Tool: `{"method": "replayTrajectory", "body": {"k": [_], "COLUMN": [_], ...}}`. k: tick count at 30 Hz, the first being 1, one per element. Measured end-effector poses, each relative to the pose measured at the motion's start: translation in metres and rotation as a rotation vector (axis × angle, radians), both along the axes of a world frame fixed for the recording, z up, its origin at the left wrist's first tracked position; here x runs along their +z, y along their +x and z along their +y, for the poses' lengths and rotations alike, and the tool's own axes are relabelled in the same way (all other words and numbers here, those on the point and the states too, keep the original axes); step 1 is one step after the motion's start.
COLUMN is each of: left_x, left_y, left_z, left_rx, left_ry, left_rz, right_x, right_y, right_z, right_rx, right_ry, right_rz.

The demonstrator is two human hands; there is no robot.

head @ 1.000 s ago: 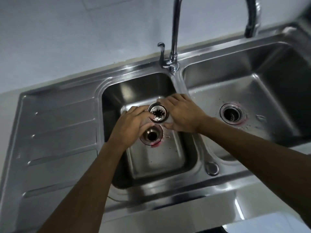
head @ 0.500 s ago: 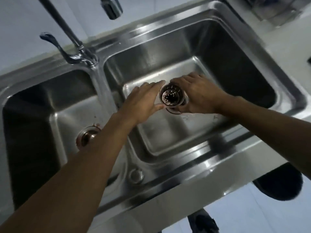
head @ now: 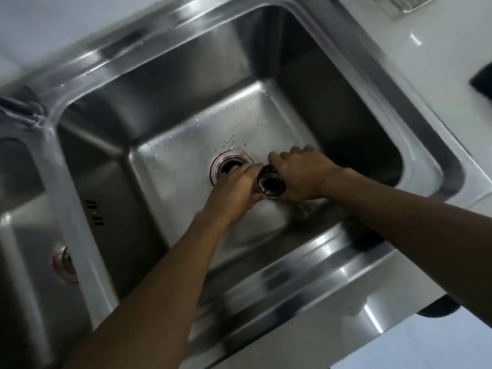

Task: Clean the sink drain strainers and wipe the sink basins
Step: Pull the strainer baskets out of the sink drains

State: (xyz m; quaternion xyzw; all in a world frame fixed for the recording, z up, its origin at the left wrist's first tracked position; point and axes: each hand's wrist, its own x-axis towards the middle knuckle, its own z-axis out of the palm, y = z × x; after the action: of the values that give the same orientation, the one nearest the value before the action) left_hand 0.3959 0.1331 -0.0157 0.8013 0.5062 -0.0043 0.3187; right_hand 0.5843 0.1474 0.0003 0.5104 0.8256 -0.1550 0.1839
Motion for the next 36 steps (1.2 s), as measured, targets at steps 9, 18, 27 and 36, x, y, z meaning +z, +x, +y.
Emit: {"method": "replayTrajectory", "body": {"k": [9, 18, 27, 36], "left_x": [-0.006, -0.022, -0.043, -0.048], "left_y": [-0.015, -0.058, -0.059, -0.071], "left_z": [0.002, 0.021, 0.027, 0.023], "left_rx": [0.097, 0.126, 0.057, 0.014], "left_ry": [-0.014, 0.041, 0.116, 0.114], "left_rz": [0.001, 0.356, 0.41, 0.382], "right_x": [0.0, -0.004, -0.042, -0.047], "right_y": [0.008, -0.024, -0.058, -0.059], "right_z": [0.018, 0.063, 0.09, 0.092], "right_rx": [-0.029, 0.091, 0.316, 0.508], "right_ry": [-0.079, 0.013, 0.099, 0.189], "right_rz": [0.036, 0.075, -0.099, -0.156]}}
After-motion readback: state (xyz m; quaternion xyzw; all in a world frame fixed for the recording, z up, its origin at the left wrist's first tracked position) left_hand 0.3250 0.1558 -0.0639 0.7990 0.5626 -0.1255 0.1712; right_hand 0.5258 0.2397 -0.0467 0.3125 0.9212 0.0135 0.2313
